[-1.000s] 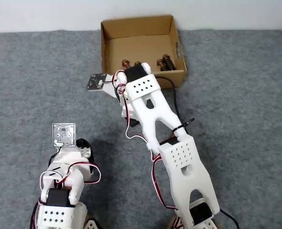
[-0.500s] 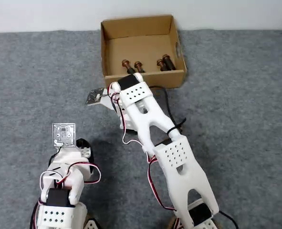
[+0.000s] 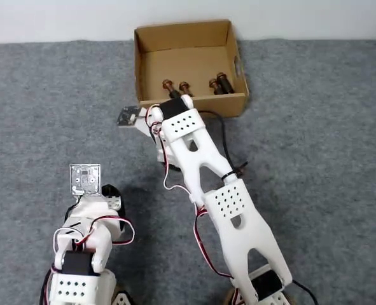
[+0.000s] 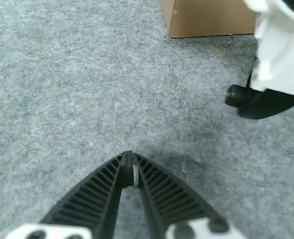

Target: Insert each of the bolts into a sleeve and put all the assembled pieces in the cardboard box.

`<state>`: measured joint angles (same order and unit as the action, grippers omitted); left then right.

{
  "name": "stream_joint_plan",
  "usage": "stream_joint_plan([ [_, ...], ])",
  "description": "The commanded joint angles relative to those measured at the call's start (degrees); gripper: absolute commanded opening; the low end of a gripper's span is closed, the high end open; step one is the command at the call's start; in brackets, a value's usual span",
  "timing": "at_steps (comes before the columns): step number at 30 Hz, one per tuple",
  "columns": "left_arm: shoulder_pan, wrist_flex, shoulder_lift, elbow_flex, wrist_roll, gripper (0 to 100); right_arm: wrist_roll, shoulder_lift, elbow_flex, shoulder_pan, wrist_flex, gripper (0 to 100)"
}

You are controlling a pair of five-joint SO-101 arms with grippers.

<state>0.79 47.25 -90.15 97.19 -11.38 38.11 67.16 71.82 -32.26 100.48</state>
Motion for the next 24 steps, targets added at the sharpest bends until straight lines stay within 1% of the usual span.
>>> stream_joint_plan([
  [1,0.2,-1.2,-0.4,-0.3,2.8,1,-9.4,-3.3,4.6,-0.3,2.5,0.8],
  [8,0.2,-1.2,-0.4,-0.3,3.1,1,-25.7,-15.8,-1.3,0.4,2.6,0.8],
  [11,-0.1,-1.2,-0.4,-0.3,3.1,1,-32.3,-24.8,-9.2,1.6,2.6,0.8],
  [15,-0.3,-1.3,-0.4,-0.3,3.1,1,-41.4,-40.9,-25.5,4.2,2.6,0.8],
  [20,-1.3,-1.3,-0.4,-0.3,3.0,1,-46.4,-62.5,-46.5,7.8,2.3,0.8],
  [24,-3.6,-1.1,-0.4,-0.3,3.0,1,-47.4,-77.1,-60.1,11.6,2.0,0.8],
])
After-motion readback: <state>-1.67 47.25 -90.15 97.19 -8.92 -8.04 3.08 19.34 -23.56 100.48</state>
